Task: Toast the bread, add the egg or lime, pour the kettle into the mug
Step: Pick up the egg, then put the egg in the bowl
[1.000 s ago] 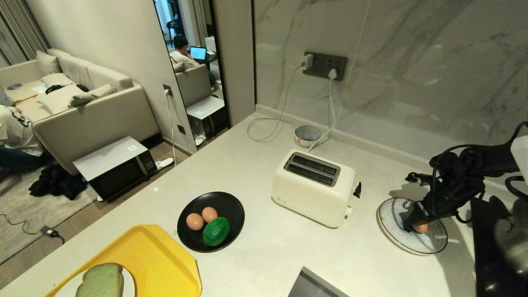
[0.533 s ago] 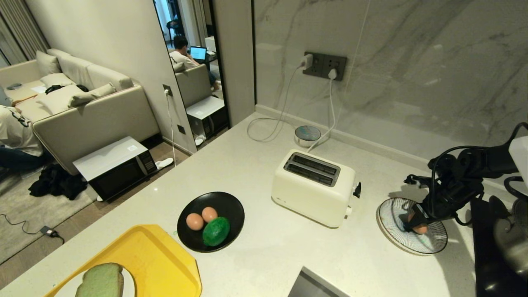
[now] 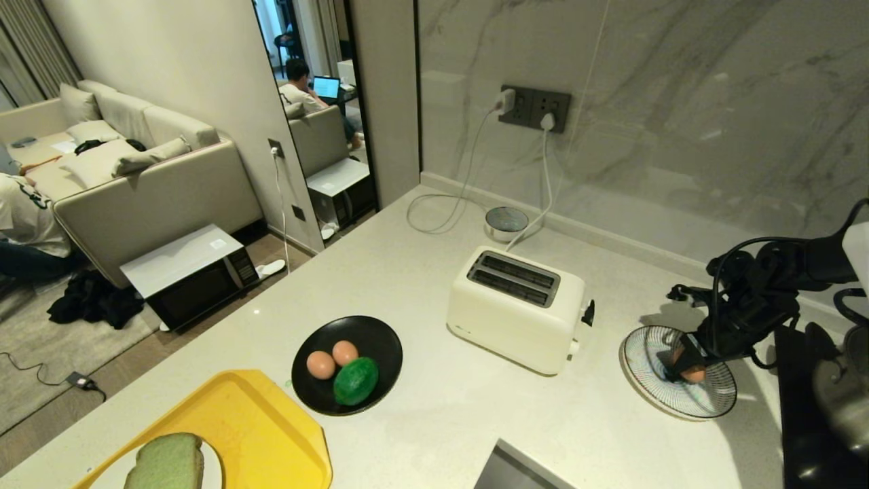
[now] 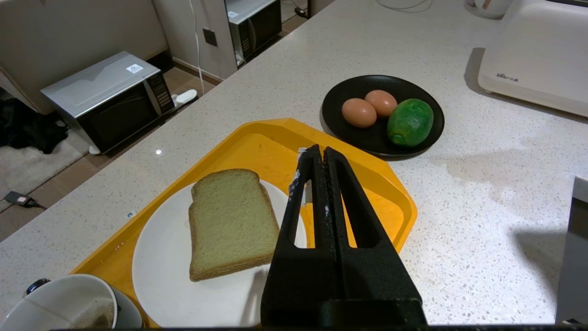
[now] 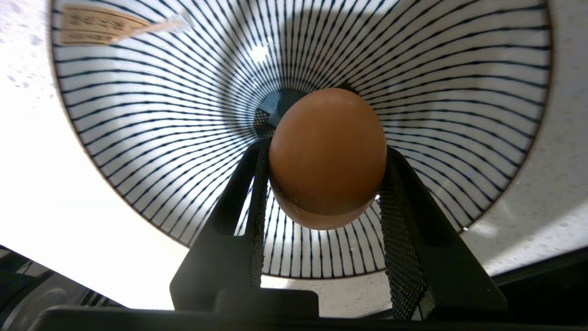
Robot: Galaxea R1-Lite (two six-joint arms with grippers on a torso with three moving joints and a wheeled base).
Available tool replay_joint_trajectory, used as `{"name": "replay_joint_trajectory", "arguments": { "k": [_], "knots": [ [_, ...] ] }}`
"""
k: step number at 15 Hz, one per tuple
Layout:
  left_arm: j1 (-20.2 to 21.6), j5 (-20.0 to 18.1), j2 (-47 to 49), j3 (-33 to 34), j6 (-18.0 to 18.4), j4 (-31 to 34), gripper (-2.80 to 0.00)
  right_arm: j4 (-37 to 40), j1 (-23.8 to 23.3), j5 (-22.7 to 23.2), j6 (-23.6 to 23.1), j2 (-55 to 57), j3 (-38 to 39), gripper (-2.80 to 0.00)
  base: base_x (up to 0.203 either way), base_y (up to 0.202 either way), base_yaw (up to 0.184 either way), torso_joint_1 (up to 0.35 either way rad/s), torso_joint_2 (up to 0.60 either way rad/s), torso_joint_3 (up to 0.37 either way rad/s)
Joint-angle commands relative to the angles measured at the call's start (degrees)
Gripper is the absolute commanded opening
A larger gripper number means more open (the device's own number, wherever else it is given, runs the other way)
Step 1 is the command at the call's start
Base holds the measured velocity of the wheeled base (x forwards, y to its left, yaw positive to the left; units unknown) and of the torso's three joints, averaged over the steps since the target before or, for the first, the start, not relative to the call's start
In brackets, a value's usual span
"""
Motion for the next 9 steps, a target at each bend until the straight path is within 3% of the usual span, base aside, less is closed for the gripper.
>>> {"name": "replay_joint_trajectory", "arguments": {
  "k": [1, 9],
  "knots": [
    [0.0, 0.0, 0.0, 0.0, -0.1, 0.0, -2.8, 0.2, 0.0, 0.1, -0.2, -2.0, 0.2, -2.8, 0.0, 0.0, 0.0, 0.0, 0.0, 0.0],
    [0.0, 0.0, 0.0, 0.0, 0.0, 0.0, -2.8, 0.2, 0.0, 2.6, 0.0, -13.2, 4.4, -2.8, 0.0, 0.0, 0.0, 0.0, 0.0, 0.0]
  ]
}}
